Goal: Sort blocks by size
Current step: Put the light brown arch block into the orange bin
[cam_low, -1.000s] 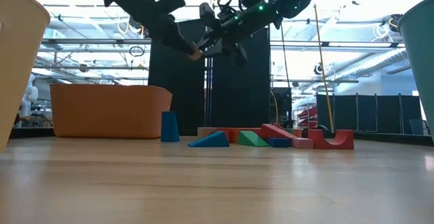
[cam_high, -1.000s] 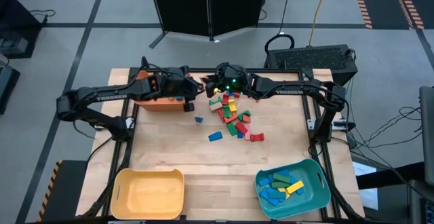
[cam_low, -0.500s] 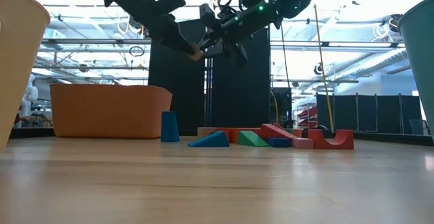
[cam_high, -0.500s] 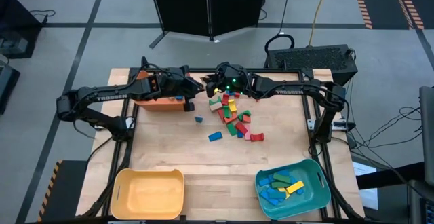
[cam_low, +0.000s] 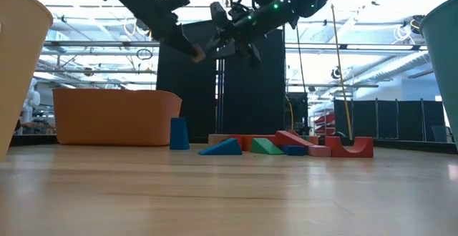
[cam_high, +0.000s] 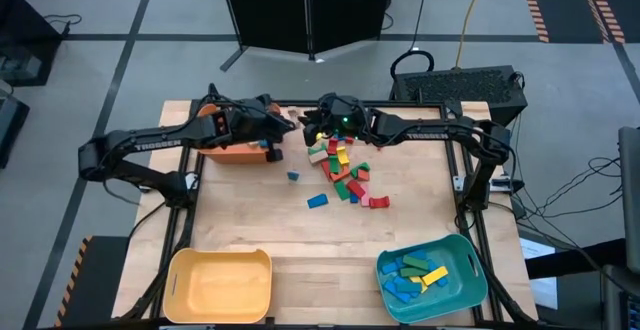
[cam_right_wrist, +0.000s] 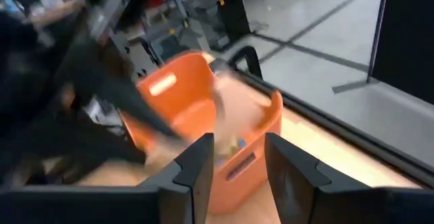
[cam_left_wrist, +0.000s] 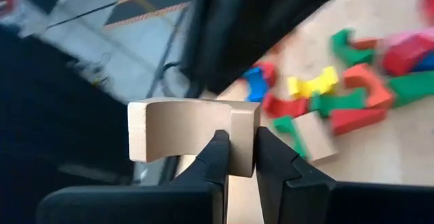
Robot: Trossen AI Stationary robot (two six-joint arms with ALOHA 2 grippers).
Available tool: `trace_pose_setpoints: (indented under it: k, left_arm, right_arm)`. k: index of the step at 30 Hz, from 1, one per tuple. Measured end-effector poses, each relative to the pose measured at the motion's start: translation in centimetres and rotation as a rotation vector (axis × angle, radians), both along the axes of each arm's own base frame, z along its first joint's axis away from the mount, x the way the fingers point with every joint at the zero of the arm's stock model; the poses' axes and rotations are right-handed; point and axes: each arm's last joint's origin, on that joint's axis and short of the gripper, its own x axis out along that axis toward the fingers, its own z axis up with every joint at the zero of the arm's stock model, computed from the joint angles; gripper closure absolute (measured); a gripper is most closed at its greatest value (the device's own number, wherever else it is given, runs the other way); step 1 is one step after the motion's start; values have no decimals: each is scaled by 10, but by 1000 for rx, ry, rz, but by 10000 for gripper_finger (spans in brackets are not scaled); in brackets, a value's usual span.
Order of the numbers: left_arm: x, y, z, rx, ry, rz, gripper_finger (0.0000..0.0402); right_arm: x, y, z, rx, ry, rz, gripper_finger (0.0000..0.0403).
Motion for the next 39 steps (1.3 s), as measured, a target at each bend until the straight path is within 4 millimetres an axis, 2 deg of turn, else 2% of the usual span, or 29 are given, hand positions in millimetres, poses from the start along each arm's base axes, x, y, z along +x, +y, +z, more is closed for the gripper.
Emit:
trace_pose_setpoints:
  k: [9,18,24,33,39]
  left_arm:
    - [-27,4,-1,-85,95,143,368]
    - [-48,22,-22,-241,181,300,364]
    - [-59,33,-40,-307,200,331,361]
    - [-69,42,-44,-361,185,412,360]
    - [-75,44,-46,-398,212,455,360]
  right_arm:
    - [-16,-13,-22,116,208,-123,283]
    - [-33,-16,-38,180,410,-234,283]
    - [-37,-15,-42,206,460,-257,283]
    - [-44,-17,-48,249,510,-362,284]
    - [-42,-23,-76,315,586,-407,284]
